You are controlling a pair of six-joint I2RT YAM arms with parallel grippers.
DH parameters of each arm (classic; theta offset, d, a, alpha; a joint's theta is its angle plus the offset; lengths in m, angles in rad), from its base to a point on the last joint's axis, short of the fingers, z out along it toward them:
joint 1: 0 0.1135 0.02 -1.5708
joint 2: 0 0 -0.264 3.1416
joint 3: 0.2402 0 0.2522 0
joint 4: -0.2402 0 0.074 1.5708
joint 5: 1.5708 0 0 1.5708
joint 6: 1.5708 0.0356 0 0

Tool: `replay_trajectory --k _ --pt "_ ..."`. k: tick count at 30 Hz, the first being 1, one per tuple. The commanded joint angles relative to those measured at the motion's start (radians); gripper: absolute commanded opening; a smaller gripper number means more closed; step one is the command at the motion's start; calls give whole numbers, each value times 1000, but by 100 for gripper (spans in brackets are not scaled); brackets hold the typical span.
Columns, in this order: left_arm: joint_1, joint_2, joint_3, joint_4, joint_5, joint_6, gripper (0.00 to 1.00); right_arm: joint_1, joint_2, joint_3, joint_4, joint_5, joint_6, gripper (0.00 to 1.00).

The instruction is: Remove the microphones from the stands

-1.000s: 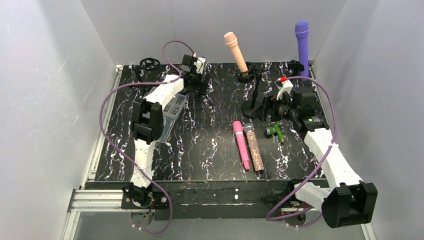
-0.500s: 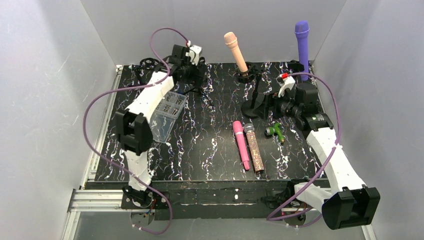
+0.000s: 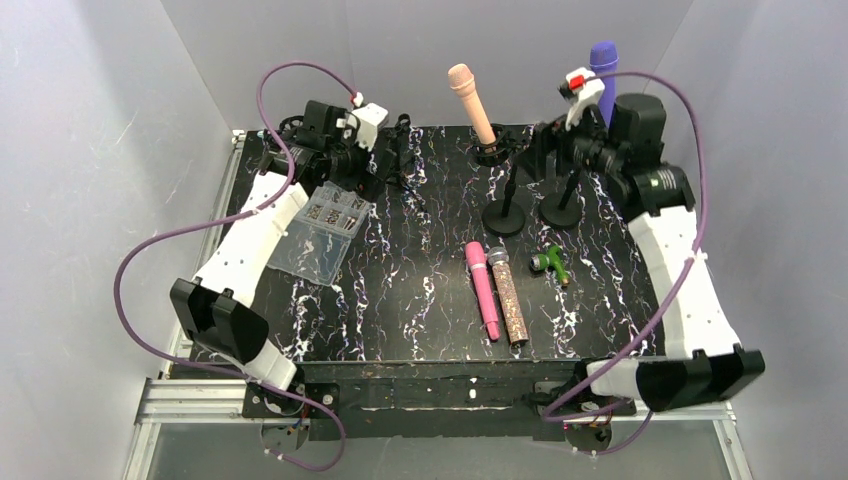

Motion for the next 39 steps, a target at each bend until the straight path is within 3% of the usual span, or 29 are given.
replay_trajectory --k 1,15,27,39 --pt "0 -64 -76 -114 91 27 98 15 147 200 -55 49 -83 87" --pt "-1 -134 -213 -108 153 17 98 66 573 628 -106 43 -141 85" --pt "0 -138 -238 -114 175 43 98 186 677 605 -11 212 -245 80" --pt "-1 -135 -230 -127 175 57 98 208 728 603 94 298 -283 71"
